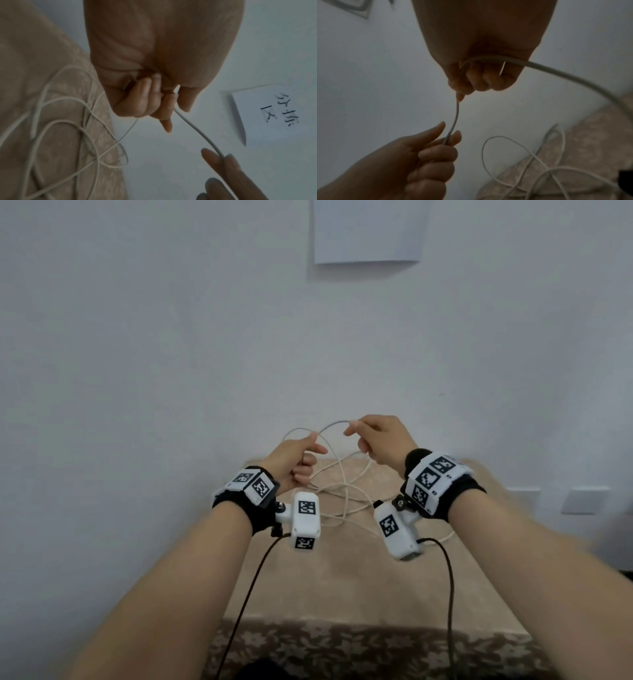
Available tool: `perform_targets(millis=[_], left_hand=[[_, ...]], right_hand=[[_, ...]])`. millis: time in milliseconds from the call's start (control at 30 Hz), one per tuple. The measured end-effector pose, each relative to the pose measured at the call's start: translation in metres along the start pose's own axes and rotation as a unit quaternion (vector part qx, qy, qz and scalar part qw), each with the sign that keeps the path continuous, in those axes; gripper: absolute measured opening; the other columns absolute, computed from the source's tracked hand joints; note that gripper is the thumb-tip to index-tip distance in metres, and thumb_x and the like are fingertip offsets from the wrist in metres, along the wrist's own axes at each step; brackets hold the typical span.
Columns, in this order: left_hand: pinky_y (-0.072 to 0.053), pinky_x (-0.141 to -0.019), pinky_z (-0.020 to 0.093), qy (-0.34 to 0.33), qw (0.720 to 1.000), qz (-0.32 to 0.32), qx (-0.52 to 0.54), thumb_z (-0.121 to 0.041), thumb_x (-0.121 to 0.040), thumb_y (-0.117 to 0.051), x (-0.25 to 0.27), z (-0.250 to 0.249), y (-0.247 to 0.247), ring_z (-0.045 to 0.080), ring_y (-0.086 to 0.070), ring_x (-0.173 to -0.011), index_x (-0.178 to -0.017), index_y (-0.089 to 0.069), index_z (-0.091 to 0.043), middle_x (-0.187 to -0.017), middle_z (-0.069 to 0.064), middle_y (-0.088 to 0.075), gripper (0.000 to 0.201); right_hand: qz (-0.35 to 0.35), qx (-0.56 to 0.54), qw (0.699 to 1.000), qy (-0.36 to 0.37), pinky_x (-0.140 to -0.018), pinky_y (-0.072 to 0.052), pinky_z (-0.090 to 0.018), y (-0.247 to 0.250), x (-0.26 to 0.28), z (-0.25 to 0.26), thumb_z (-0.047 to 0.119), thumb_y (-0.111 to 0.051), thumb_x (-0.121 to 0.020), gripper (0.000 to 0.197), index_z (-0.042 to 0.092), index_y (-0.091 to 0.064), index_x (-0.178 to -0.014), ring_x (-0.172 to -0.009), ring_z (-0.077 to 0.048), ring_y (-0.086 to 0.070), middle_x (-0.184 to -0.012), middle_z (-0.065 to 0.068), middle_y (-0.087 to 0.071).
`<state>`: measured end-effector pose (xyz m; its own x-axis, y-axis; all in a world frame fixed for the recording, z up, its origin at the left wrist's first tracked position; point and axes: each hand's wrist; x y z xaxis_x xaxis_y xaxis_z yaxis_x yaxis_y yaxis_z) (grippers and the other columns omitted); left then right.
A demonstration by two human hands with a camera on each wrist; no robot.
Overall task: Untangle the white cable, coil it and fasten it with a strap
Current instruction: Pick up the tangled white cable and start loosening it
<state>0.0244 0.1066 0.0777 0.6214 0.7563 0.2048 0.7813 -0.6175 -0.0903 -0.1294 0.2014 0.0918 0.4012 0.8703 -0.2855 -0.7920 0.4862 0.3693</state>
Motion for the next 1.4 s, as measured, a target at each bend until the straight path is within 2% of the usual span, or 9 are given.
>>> perform_targets(millis=[100, 200, 367, 533, 733, 867, 1000, 1133, 1400], left_hand=[[-0.026, -0.037, 0.015, 0.013, 1.000, 0.003, 0.004, -0.042, -0.099, -0.043, -0.027, 0.023, -0.001, 0.006, -0.028, -0.036, -0.087, -0.055, -0.008, -0.054, -0.003, -0.038, 0.038], [-0.031, -0.037, 0.015, 0.017, 0.998, 0.015, 0.061, -0.031, -0.101, -0.041, -0.050, 0.048, -0.001, 0.005, -0.034, -0.036, -0.081, -0.057, -0.005, -0.050, -0.004, -0.042, 0.037], [-0.013, -0.029, 0.013, -0.026, 0.985, -0.007, 0.171, -0.023, -0.104, -0.033, -0.086, 0.070, -0.020, 0.000, -0.020, -0.028, -0.075, -0.043, -0.011, -0.039, -0.010, -0.030, 0.033], [-0.014, -0.029, 0.014, -0.085, 0.964, -0.020, 0.251, -0.028, -0.103, -0.033, -0.116, 0.065, -0.023, 0.001, -0.020, -0.029, -0.077, -0.046, -0.014, -0.042, -0.009, -0.034, 0.032], [-0.017, -0.029, 0.014, -0.106, 0.913, 0.040, 0.391, -0.026, -0.102, -0.034, -0.133, 0.036, -0.005, 0.004, -0.024, -0.027, -0.081, -0.053, -0.010, -0.043, -0.008, -0.039, 0.032], [-0.020, -0.032, 0.014, -0.114, 0.914, 0.089, 0.380, -0.020, -0.101, -0.034, -0.140, 0.018, -0.013, 0.004, -0.027, -0.030, -0.090, -0.058, -0.007, -0.047, -0.008, -0.042, 0.030], [-0.014, -0.032, 0.016, -0.098, 0.935, 0.079, 0.331, -0.013, -0.094, -0.032, -0.152, 0.009, -0.021, 0.004, -0.024, -0.030, -0.087, -0.057, -0.007, -0.047, -0.007, -0.038, 0.027], [-0.013, -0.029, 0.015, -0.103, 0.954, 0.053, 0.276, -0.029, -0.098, -0.041, -0.150, 0.010, -0.024, 0.002, -0.019, -0.029, -0.079, -0.056, -0.012, -0.042, -0.010, -0.030, 0.029], [-0.017, -0.030, 0.014, -0.090, 0.938, 0.067, 0.329, -0.016, -0.099, -0.035, -0.145, 0.006, -0.025, 0.004, -0.024, -0.031, -0.084, -0.054, -0.009, -0.048, -0.008, -0.038, 0.025]], right_hand=[[0.037, -0.009, 0.999, -0.027, -0.034, -0.025, -0.010, -0.006, -0.009, -0.025, 0.025, -0.050, -0.097, 0.026, 0.008, -0.067, -0.088, -0.030, 0.000, -0.035, -0.051, 0.001, -0.046], [0.056, 0.002, 0.997, -0.044, -0.034, -0.028, -0.010, -0.011, -0.013, -0.054, 0.024, -0.052, -0.096, 0.024, 0.009, -0.068, -0.086, -0.030, 0.001, -0.037, -0.036, 0.016, -0.045], [-0.039, -0.062, 0.995, -0.069, -0.038, -0.027, -0.009, -0.024, -0.031, -0.099, 0.021, -0.057, -0.093, 0.023, 0.011, -0.069, -0.075, -0.033, -0.001, -0.035, -0.033, 0.018, -0.041], [-0.092, -0.180, 0.976, -0.081, -0.043, -0.026, -0.017, -0.026, -0.057, -0.114, 0.017, -0.063, -0.089, 0.028, 0.011, -0.066, -0.061, -0.038, -0.005, -0.031, -0.043, 0.006, -0.039], [-0.133, -0.240, 0.959, -0.066, -0.044, -0.025, -0.017, -0.003, -0.084, -0.124, 0.026, -0.067, -0.087, 0.033, 0.012, -0.057, -0.059, -0.041, -0.007, -0.027, -0.042, 0.012, -0.033], [-0.165, -0.335, 0.925, -0.068, -0.039, -0.018, -0.020, -0.005, -0.102, -0.120, 0.031, -0.062, -0.091, 0.030, 0.015, -0.055, -0.066, -0.041, -0.008, -0.021, -0.047, 0.008, -0.032], [-0.178, -0.355, 0.917, -0.046, -0.036, -0.016, -0.019, -0.001, -0.116, -0.112, 0.032, -0.058, -0.093, 0.030, 0.015, -0.052, -0.069, -0.039, -0.007, -0.020, -0.045, 0.009, -0.029], [-0.152, -0.363, 0.919, -0.029, -0.038, -0.014, -0.019, 0.006, -0.116, -0.111, 0.032, -0.058, -0.093, 0.032, 0.015, -0.051, -0.067, -0.040, -0.009, -0.017, -0.046, 0.007, -0.027], [-0.096, -0.423, 0.899, -0.064, -0.039, -0.014, -0.022, -0.005, -0.113, -0.097, 0.031, -0.056, -0.093, 0.047, 0.019, -0.048, -0.049, -0.039, -0.010, -0.019, -0.047, 0.003, -0.029]])
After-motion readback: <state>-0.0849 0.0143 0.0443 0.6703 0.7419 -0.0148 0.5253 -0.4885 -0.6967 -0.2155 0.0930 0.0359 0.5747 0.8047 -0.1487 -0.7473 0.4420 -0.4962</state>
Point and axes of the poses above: each hand's wrist, its own x-axis away from the middle knuckle, its own y-axis out of the back of the hand, z = x × y
